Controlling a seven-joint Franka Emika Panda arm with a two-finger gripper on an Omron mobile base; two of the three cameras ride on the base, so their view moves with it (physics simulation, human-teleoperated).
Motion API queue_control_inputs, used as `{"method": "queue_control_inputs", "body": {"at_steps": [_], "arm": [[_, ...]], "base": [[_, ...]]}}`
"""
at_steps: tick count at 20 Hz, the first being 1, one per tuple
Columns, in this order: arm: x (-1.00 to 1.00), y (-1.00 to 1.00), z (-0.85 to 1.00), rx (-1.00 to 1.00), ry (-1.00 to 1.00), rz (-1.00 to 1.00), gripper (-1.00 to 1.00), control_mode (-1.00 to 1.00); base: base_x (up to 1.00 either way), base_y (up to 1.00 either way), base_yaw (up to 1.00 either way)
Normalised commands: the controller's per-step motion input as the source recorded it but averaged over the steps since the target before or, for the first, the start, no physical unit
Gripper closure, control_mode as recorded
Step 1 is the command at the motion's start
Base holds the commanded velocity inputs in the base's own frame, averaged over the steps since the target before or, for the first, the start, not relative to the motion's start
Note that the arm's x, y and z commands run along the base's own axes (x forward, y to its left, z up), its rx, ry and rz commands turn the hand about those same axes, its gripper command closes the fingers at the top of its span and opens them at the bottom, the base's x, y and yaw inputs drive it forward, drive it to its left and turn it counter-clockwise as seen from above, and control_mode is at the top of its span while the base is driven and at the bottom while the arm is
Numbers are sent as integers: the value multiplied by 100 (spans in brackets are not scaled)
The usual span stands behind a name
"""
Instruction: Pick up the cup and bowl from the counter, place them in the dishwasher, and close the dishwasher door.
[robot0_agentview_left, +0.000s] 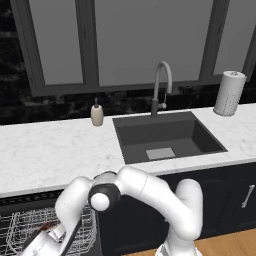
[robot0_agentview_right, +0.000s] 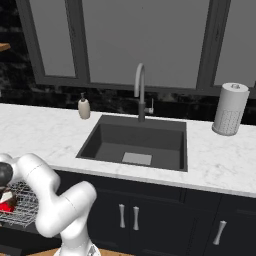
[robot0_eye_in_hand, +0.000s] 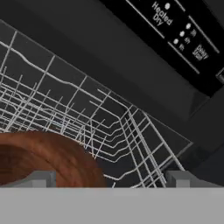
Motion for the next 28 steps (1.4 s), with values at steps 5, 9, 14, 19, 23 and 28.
{"method": "queue_control_inputs", "body": {"at_steps": [5, 9, 14, 19, 23, 28], "arm": [[-17, 12, -84, 0, 35, 0, -100, -100], [-59, 41, 19, 0, 19, 0, -100, -100], [-95, 21, 75, 1, -1, -3, -100, -100], [-100, 0, 71, 9, -1, -13, -100, -100], [-100, 0, 95, 17, 10, -17, -100, -100], [-100, -13, 67, 12, 23, -19, -100, -100]], "base": [[0, 0, 0], [0, 0, 0], [0, 0, 0], [0, 0, 0], [0, 0, 0], [0, 0, 0]]}}
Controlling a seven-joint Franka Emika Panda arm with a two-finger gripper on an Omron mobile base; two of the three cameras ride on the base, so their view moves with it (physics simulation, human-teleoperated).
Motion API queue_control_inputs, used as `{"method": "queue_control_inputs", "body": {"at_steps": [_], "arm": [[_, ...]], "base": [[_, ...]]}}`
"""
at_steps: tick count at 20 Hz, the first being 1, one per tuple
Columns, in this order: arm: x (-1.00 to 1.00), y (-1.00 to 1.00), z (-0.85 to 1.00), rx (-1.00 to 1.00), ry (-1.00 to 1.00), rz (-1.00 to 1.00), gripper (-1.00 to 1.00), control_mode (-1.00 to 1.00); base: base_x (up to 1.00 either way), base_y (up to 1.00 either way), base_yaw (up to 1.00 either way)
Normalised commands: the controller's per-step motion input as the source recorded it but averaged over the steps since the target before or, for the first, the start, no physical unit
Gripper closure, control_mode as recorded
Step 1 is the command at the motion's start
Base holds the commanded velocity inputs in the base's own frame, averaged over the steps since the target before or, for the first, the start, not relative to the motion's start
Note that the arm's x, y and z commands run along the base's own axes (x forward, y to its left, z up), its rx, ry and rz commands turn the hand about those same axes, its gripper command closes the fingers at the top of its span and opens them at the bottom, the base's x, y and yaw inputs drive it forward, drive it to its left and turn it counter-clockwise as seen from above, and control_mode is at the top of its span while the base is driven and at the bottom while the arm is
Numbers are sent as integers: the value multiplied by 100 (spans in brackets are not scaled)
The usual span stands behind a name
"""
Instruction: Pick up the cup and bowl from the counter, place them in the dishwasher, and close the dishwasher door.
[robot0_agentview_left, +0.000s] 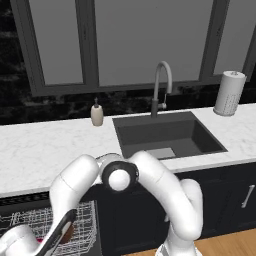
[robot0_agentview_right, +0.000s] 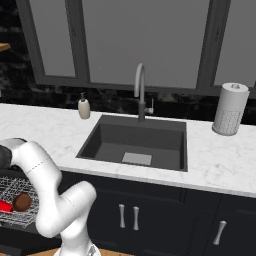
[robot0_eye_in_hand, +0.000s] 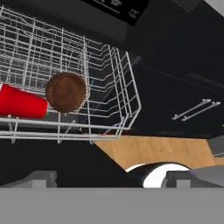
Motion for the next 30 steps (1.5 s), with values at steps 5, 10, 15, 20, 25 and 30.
{"method": "queue_control_inputs", "body": {"at_steps": [5, 10, 15, 20, 25, 30], "arm": [[-100, -32, 24, 4, 26, -18, -100, -100], [-100, -46, 0, 5, -1, -5, -100, -100], [-100, -40, 19, 13, -18, 0, -100, -100], [-100, -14, 7, 20, -12, 0, -100, -100], [-100, 3, -34, 7, -33, 0, -100, -100], [-100, 14, -56, -1, -42, 0, -100, -100]], "base": [[0, 0, 0], [0, 0, 0], [0, 0, 0], [0, 0, 0], [0, 0, 0], [0, 0, 0]]}}
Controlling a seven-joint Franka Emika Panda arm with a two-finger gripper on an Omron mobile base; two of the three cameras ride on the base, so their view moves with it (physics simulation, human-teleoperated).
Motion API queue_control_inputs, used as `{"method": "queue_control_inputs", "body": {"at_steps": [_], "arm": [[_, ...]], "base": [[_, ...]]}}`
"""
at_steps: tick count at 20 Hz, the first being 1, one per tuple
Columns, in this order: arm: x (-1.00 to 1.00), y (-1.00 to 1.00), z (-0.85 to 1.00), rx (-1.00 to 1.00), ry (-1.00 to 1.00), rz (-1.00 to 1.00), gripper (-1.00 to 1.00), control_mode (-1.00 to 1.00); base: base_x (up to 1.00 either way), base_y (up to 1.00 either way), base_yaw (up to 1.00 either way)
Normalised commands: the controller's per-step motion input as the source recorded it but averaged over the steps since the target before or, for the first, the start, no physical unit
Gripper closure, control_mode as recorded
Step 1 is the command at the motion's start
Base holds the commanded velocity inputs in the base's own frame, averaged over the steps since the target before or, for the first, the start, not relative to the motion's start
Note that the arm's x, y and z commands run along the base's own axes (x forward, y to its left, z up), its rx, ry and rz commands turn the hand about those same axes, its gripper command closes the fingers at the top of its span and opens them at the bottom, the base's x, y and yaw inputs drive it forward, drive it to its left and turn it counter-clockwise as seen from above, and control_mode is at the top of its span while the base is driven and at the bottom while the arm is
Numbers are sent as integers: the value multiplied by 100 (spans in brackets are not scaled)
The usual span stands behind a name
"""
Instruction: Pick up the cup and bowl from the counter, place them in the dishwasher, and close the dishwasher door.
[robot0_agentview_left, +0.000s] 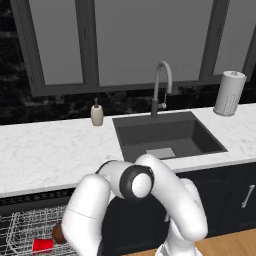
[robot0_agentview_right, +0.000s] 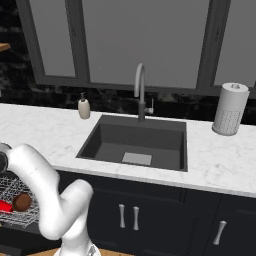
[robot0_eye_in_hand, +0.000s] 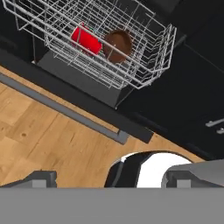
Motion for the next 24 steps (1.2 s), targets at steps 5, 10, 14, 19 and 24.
{"method": "queue_control_inputs", "body": {"at_steps": [5, 10, 14, 19, 24], "arm": [[-100, 61, -55, -3, -25, -5, -100, -100], [-95, 28, -82, -9, -42, -3, -100, -100], [-66, 2, -92, -15, -49, 0, -100, -100], [-38, 7, -79, -14, -49, 0, -100, -100], [13, 20, -73, -4, -54, -5, -100, -100]], "base": [[0, 0, 0], [0, 0, 0], [0, 0, 0], [0, 0, 0], [0, 0, 0]]}}
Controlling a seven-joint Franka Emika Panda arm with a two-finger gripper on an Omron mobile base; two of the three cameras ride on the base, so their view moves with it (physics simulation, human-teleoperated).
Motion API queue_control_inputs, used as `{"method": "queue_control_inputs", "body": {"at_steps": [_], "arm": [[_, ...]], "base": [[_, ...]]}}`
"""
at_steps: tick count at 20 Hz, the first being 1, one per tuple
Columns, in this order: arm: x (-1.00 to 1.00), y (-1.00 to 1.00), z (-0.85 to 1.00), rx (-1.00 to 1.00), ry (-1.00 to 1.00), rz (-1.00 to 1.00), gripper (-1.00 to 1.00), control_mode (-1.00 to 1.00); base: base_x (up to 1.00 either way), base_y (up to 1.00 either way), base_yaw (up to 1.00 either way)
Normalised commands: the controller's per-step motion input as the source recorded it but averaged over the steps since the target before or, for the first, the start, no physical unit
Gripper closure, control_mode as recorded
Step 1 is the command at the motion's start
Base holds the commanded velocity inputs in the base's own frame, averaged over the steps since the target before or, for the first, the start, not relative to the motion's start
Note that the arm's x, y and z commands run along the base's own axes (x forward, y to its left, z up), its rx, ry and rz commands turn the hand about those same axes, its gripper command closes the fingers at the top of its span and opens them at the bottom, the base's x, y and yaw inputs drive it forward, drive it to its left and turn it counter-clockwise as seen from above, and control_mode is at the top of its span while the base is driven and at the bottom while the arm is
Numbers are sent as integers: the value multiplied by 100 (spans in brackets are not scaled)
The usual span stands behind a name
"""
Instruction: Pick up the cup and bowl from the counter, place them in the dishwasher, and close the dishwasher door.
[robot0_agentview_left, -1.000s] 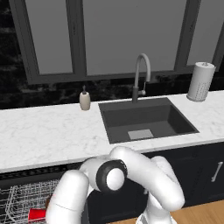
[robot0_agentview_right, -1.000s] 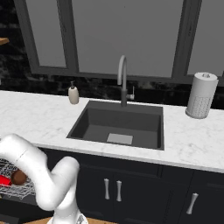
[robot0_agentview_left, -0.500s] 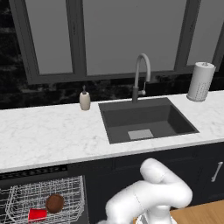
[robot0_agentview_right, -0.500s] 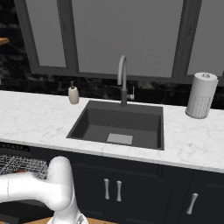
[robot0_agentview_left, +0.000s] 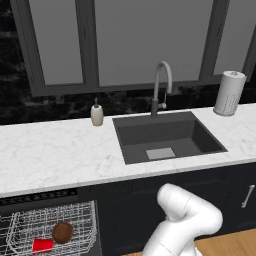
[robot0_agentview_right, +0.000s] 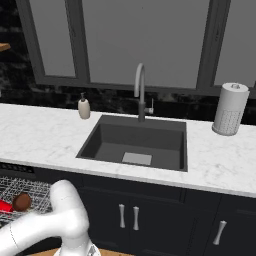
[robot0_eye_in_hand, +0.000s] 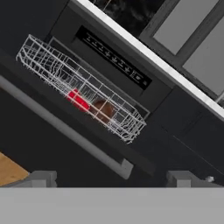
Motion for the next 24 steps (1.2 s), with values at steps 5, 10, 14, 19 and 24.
{"method": "queue_control_inputs", "body": {"at_steps": [5, 10, 14, 19, 24], "arm": [[1, 34, -83, -3, -36, -11, -100, -100], [8, 77, -80, -3, -21, -21, -100, -100], [1, 75, -88, -1, -19, -32, -100, -100], [0, 80, -93, -13, -32, -22, -100, -100], [-2, 77, -98, -27, -49, -2, -100, -100]], "base": [[0, 0, 0], [0, 0, 0], [0, 0, 0], [0, 0, 0], [0, 0, 0]]}}
